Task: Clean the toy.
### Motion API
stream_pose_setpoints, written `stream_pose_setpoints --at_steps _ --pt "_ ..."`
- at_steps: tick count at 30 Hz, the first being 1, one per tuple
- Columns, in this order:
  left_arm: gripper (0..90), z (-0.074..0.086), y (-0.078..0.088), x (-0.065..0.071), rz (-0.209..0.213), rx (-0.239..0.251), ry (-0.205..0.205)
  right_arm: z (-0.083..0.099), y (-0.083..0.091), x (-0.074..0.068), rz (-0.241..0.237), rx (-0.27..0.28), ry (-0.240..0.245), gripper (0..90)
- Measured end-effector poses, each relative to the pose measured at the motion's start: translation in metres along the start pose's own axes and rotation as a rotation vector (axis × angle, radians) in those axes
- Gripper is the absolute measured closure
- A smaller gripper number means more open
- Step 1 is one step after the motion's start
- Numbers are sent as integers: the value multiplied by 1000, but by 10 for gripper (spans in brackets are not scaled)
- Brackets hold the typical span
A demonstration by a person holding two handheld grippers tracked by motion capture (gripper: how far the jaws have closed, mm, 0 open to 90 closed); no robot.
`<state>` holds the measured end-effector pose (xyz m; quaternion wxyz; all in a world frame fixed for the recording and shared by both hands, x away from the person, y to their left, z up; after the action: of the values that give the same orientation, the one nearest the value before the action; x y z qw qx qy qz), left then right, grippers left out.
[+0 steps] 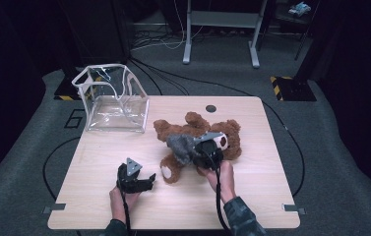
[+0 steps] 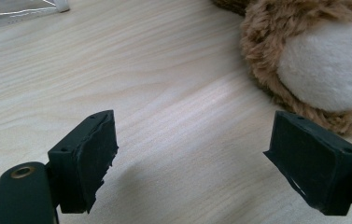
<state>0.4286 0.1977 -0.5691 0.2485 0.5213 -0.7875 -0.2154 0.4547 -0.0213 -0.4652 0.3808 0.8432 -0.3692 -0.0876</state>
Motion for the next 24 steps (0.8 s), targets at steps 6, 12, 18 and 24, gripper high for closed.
stream_pose_setpoints --at_steps 6,12,18,24 --pt "151 0 0 0 -1 -3 -1 -12 -10 13 54 -12 -8 748" --pt "151 0 0 0 0 -2 0 4 -40 -23 -51 -100 54 747" --pt "150 0 0 -1 5 -6 -5 27 -53 -52 -154 -134 81 746" --pt "150 0 0 0 3 -1 -6 38 -38 -61 -217 -129 83 745"
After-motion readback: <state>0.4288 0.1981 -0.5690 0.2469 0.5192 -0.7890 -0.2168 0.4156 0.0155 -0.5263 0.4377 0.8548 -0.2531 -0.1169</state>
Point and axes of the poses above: each handheld gripper's, and its own axes: y roughly backward along the jaws, z roughly out of its underside, x roughly to its right, the point moved 7 cm from there along -y, roughly forward along the jaws, and after that the axes turned 14 degrees about y, right-handed, at the moved point
